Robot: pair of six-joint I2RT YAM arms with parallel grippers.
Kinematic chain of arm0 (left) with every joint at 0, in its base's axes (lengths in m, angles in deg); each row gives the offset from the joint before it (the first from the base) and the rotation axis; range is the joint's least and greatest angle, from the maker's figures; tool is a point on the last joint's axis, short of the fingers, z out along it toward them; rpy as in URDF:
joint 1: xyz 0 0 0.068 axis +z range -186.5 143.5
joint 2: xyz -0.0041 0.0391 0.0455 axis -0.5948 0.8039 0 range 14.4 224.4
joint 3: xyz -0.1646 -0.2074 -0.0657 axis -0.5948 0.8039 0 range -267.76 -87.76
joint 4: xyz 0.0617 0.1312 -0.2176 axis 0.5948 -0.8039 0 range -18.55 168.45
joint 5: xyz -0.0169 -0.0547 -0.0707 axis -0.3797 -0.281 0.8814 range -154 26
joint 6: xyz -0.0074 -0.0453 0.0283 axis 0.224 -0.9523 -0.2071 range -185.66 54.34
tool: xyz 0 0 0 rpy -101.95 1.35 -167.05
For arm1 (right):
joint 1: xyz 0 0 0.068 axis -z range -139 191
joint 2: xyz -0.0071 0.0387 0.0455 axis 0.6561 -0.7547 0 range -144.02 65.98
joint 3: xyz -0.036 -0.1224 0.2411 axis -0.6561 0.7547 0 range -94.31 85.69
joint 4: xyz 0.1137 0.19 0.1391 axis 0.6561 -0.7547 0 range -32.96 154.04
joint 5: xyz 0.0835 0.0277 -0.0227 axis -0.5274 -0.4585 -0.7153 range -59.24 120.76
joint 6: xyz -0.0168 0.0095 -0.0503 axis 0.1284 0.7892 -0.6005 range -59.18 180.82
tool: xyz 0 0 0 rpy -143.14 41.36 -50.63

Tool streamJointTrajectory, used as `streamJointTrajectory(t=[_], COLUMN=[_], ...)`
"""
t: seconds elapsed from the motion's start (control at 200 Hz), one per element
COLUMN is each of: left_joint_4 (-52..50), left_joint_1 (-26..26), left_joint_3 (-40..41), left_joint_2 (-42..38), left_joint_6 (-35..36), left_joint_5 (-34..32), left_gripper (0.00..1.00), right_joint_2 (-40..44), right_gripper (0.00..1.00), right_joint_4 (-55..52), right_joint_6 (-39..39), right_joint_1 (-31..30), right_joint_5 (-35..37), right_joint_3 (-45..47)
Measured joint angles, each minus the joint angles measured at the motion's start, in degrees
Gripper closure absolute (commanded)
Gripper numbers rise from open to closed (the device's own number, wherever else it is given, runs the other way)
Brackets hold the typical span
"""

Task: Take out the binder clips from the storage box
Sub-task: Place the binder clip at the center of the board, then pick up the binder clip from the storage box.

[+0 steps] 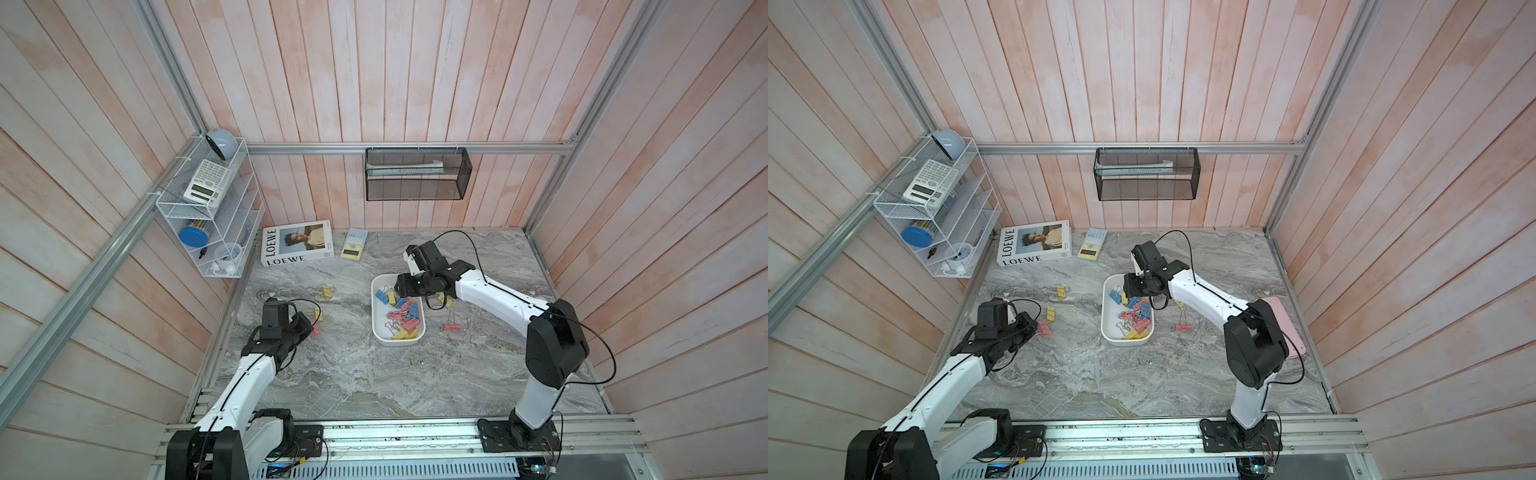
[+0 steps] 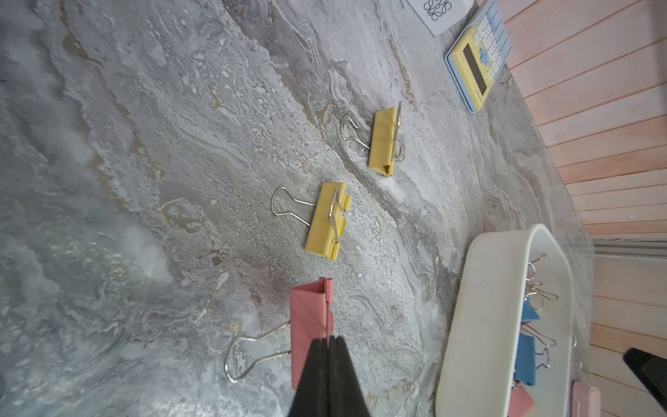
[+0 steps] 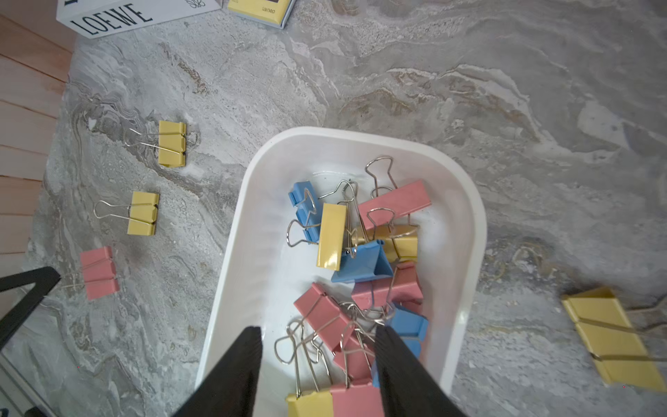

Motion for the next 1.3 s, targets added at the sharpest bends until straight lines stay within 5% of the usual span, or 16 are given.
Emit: streamJointTrajectory(t=[0.17, 0.355, 0.58, 0.925, 1.03, 1.295], left_joint_4=[2.05, 2.58, 0.37, -3.82, -4.92, -7.82], left_joint_1=[0.61, 0.74, 0.74, 0.74, 0.74, 0.74], left_joint_3=[0.17, 0.17, 0.15, -5.55, -6.95, -8.04], left_joint_2=[1.09, 1.75, 0.39, -2.40, -2.43, -2.43], left_joint_6=[-0.42, -0.35, 0.04, -0.13, -0.09, -0.33], left_joint_5=[0.20, 0.44, 0.35, 0.83, 0.85, -0.48], left_gripper=[0.79, 0.62, 0.00, 0.00, 0.00, 0.00], right_joint_2=[-6.67, -12.39, -17.16, -21.62, -22.27, -22.25], right_gripper=[0.76, 0.77, 0.78, 0.85, 1.00, 1.00], right_joint_4=[-2.19, -4.28, -6.01, -6.82, -7.23, -7.41], right_joint_6=[-0.87, -1.31, -1.97, -2.58, -2.64, -2.32], right_joint_1=[0.00, 0.00, 0.26, 1.53, 1.53, 1.55], right_joint_5=[-2.01, -3.19, -4.07, -6.03, -6.67, -8.02], right_joint_3=[-6.23, -11.96, -16.44, -21.03, -22.16, -22.64])
